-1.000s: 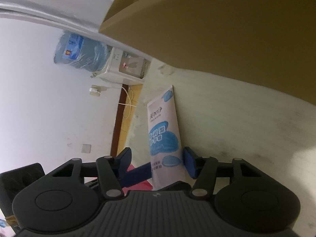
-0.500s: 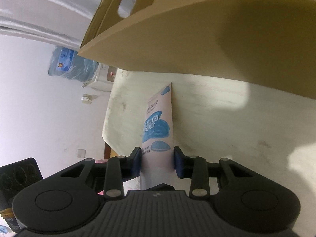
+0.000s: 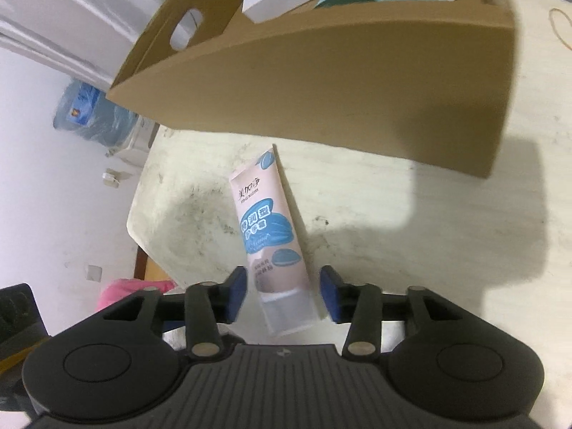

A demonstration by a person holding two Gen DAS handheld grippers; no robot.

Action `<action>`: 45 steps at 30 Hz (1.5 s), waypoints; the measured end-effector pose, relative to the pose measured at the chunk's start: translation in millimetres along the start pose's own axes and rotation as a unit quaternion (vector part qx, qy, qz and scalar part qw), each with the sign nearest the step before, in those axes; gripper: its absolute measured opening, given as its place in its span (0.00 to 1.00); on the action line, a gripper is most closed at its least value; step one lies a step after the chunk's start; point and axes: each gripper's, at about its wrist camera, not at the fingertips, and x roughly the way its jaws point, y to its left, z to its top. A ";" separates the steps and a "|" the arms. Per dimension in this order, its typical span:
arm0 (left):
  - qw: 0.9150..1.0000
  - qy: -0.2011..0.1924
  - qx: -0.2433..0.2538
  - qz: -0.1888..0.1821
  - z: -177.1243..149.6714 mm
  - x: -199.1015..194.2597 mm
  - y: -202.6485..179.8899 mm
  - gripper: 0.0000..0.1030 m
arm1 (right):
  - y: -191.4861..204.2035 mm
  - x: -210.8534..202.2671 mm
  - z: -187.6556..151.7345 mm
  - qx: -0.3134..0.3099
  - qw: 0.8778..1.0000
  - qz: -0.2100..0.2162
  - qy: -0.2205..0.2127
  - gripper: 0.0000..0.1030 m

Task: Organize objects

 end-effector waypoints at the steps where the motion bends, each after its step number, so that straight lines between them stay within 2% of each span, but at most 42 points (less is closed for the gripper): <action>1: 1.000 -0.002 -0.001 0.005 7.8 4.1 1.9 0.86 | 3.6 0.2 0.2 -0.003 1.000 -0.005 -0.008 0.59; 5: 1.000 -0.013 0.007 0.027 2.8 3.0 -5.4 0.93 | -3.7 -4.0 -0.6 0.007 1.000 -0.004 -0.029 0.73; 8: 0.999 -0.014 0.007 0.035 1.5 7.2 -6.2 0.94 | -13.5 -7.0 -3.1 0.016 0.999 -0.013 -0.044 0.77; 12: 0.999 -0.018 0.013 0.046 0.5 16.1 -12.7 0.94 | -13.1 -2.8 -2.0 0.008 0.998 -0.003 -0.057 0.83; 17: 0.997 -0.039 -0.001 0.062 -3.4 14.2 -17.9 0.96 | -15.8 -1.9 -2.6 0.007 0.998 0.011 -0.054 1.00; 26: 0.991 -0.079 0.005 0.107 -24.3 -4.4 -22.8 0.99 | -21.5 -4.9 -9.4 0.010 0.997 0.035 -0.069 1.00; 30: 0.987 -0.093 0.017 0.130 -32.2 -11.7 -28.7 0.99 | -20.0 -4.7 -13.5 -0.003 0.996 0.034 -0.080 1.00; 38: 0.979 -0.133 0.029 0.152 -35.2 -26.2 -39.2 1.00 | -15.0 -4.8 -9.9 -0.018 0.996 0.022 -0.080 1.00; 45: 0.978 -0.160 0.030 0.129 -36.8 -36.0 -39.1 1.00 | -14.7 -3.4 -7.3 -0.026 0.996 0.023 -0.078 1.00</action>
